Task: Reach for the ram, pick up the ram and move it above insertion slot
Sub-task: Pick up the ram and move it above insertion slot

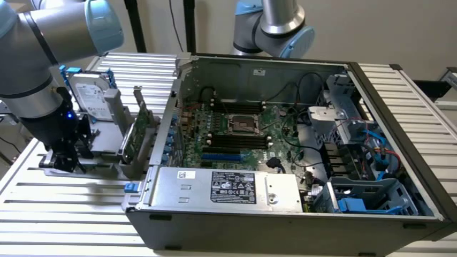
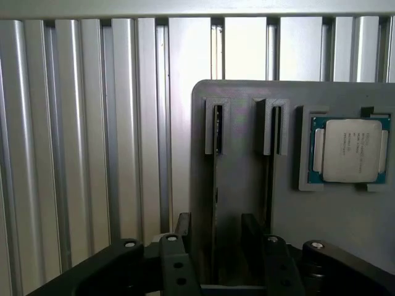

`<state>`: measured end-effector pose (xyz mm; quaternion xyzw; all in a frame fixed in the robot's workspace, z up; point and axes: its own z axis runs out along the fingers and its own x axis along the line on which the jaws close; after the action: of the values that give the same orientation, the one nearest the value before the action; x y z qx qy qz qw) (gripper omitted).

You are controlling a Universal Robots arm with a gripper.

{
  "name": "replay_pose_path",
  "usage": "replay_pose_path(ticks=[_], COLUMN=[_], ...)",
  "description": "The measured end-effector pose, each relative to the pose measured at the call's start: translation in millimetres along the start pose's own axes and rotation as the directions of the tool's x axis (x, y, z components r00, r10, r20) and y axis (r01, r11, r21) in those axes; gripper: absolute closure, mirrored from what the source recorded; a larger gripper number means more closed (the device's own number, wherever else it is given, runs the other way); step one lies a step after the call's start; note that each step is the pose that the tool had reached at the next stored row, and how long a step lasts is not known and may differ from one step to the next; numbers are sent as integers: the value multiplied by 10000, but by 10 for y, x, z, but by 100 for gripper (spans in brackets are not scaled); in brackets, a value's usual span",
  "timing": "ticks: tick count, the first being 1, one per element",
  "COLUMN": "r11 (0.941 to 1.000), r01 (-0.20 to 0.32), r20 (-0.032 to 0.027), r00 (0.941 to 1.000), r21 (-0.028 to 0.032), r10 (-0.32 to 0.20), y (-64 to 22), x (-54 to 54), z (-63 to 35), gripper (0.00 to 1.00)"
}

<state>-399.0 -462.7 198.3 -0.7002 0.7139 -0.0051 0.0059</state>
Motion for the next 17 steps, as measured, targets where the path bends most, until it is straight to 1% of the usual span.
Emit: replay_pose_path(ticks=[2,3,4,5,7,8,9,12,15,17], r11=[10000,10000,10000,10000,10000,10000,10000,10000,9999,9999], r01=[0,0,0,0,0,0,0,0,0,0], r20=[0,0,0,0,-1,-1,0,1,-1,-2], r00=[10000,10000,10000,10000,10000,10000,10000,10000,10000,10000], r21=[0,1,0,1,0,-3,-10,-47,-107,-162], r10=[0,0,0,0,0,0,0,0,0,0], y=[0,0,0,0,0,0,0,-1,-1,-2], x=[0,0,0,0,0,0,0,0,0,0], z=[1,1,1,1,0,0,1,1,-11,-40], gripper=[67,67,73,73,84,84,87,87,87,87])
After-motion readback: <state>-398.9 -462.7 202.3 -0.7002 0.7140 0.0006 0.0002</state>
